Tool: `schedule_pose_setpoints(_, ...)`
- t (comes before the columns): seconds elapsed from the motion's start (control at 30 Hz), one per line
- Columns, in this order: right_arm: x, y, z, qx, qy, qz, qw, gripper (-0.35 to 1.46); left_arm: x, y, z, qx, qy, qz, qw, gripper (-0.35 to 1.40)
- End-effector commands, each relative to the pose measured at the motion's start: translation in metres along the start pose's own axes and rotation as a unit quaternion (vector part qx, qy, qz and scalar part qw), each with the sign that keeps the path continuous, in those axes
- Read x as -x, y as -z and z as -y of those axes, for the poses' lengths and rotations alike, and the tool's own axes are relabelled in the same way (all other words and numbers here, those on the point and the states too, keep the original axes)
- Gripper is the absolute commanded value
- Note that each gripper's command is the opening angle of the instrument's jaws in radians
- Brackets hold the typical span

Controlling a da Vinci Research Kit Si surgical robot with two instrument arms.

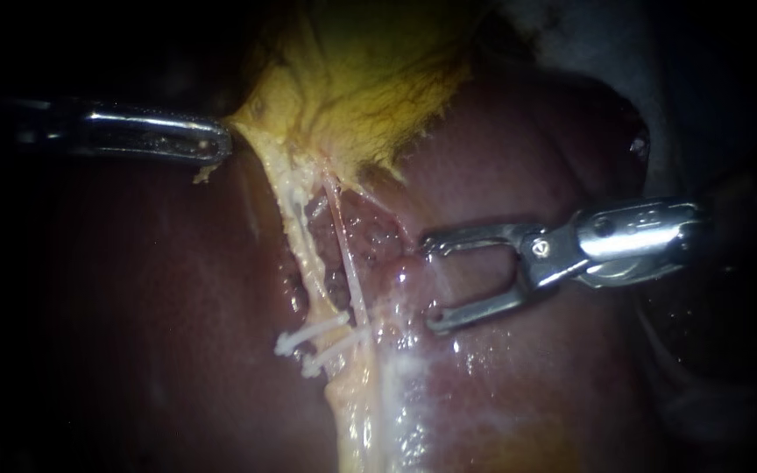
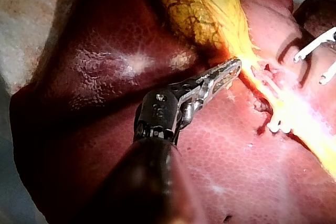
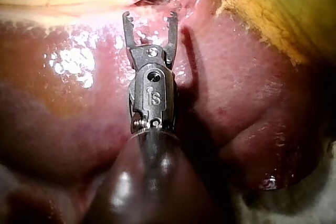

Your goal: Going back second clip left tube

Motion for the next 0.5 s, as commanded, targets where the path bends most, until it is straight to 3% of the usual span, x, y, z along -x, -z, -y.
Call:
schedule_pose_setpoints(0.03,0.0,0.0003,0.0,0.002,-0.002,0.0,1.0,0.6,0.0,0.0,0.0,0.0,0.0,0.0,1.0,-0.35)
schedule_pose_setpoints(0.33,0.0,0.0018,0.0004,0.005,0.005,0.002,1.0,0.6,-0.0006,-0.0005,-0.0004,0.001,-0.002,0.001,1.0,-0.35)
schedule_pose_setpoints(0.5,-0.0001,0.0021,0.0008,0.004,0.008,0.002,1.0,0.6,-0.002,-0.0023,-0.0008,0.006,-0.006,0.003,1.0,-0.35)
